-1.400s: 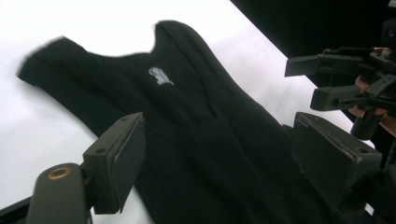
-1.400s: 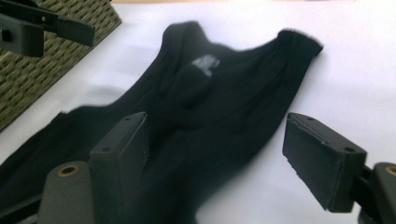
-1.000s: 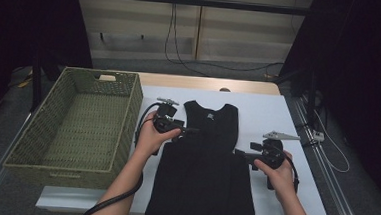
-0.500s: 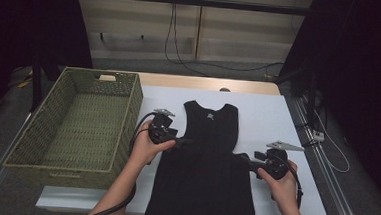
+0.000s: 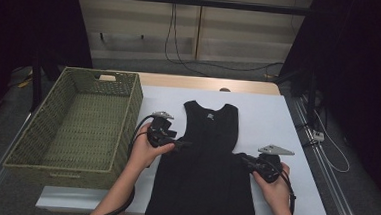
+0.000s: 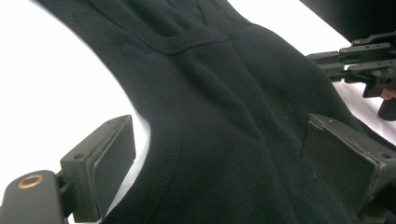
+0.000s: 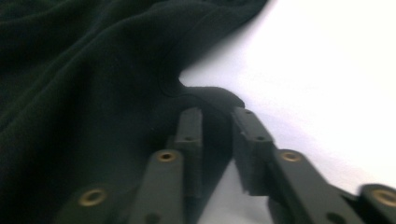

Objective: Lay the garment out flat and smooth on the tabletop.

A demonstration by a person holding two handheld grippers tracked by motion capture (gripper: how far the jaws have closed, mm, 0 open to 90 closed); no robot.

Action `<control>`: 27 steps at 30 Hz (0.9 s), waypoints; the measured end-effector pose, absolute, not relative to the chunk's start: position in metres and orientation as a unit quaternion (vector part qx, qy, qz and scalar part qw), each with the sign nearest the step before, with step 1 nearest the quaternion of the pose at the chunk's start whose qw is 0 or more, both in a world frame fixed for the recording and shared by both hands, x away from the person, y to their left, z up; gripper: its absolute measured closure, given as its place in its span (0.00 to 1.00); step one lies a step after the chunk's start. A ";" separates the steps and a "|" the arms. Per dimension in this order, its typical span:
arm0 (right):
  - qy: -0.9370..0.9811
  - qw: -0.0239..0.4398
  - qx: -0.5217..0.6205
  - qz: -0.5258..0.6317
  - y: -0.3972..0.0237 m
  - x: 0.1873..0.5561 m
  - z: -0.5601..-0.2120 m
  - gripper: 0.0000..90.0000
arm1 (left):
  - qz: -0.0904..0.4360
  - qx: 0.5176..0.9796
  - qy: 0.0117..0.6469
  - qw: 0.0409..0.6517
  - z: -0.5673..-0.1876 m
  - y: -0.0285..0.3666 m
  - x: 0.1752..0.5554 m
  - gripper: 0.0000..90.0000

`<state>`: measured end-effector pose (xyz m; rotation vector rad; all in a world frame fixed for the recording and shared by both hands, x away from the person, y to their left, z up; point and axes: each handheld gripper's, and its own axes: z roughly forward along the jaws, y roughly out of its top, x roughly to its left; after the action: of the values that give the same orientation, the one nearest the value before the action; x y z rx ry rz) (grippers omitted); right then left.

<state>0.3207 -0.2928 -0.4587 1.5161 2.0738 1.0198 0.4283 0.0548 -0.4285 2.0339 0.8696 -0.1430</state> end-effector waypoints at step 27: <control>0.675 0.170 0.598 0.397 -0.370 0.317 -0.445 1.00 | -0.051 0.812 0.358 0.459 -0.424 0.061 0.428 0.11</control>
<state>0.3174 -0.3703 -0.4451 1.6976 1.9181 1.1286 0.4279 0.0614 -0.4236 1.9993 0.8810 -0.1244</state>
